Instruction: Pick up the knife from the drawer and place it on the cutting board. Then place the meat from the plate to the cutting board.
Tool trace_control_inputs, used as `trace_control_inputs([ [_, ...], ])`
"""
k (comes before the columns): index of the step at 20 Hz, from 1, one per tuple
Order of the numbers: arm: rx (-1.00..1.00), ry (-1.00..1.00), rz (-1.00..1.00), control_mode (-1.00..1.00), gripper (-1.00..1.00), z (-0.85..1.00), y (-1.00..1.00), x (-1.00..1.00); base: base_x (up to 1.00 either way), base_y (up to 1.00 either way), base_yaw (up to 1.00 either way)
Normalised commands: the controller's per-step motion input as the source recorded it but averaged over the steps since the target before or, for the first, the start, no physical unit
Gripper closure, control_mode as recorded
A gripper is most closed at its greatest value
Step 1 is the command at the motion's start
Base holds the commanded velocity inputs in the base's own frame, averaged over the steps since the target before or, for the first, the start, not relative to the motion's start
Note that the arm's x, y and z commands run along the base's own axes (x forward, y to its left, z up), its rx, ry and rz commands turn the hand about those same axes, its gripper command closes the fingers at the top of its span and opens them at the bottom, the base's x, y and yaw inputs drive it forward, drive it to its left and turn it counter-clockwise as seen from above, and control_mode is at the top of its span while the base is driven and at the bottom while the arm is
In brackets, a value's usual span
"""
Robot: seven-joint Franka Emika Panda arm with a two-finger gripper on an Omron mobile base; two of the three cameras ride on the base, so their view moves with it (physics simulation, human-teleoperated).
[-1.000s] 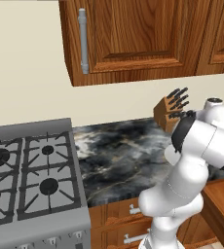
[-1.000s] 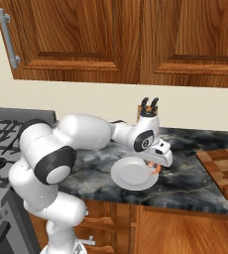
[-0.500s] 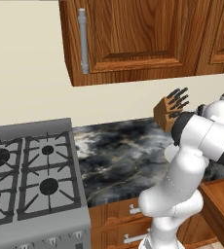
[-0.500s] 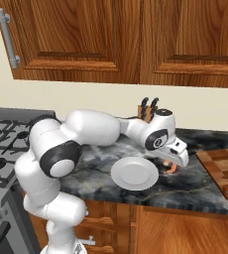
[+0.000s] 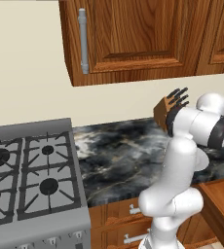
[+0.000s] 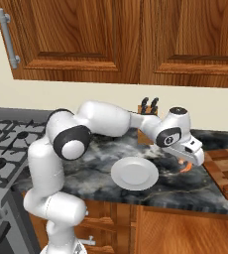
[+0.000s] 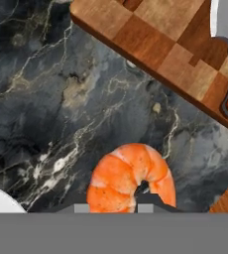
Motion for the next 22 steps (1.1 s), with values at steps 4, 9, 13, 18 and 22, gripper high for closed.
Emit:
trace_control_inputs([
  [4,0.00,0.00,-0.04,-1.00,1.00,0.00,-0.54,0.32,0.00,0.00,0.00],
  [9,0.01,0.00,-0.02,-1.00,1.00,0.00,-0.58,0.35,0.00,0.00,0.00],
  [13,0.01,0.00,-0.01,-1.00,1.00,0.00,-0.57,0.35,0.00,0.00,0.00],
  [18,0.00,0.00,0.00,-1.00,1.00,-0.07,-0.50,0.37,0.00,0.00,0.00],
  [22,0.00,0.02,0.00,-1.00,1.00,-0.19,-0.43,0.31,0.00,0.00,0.00],
])
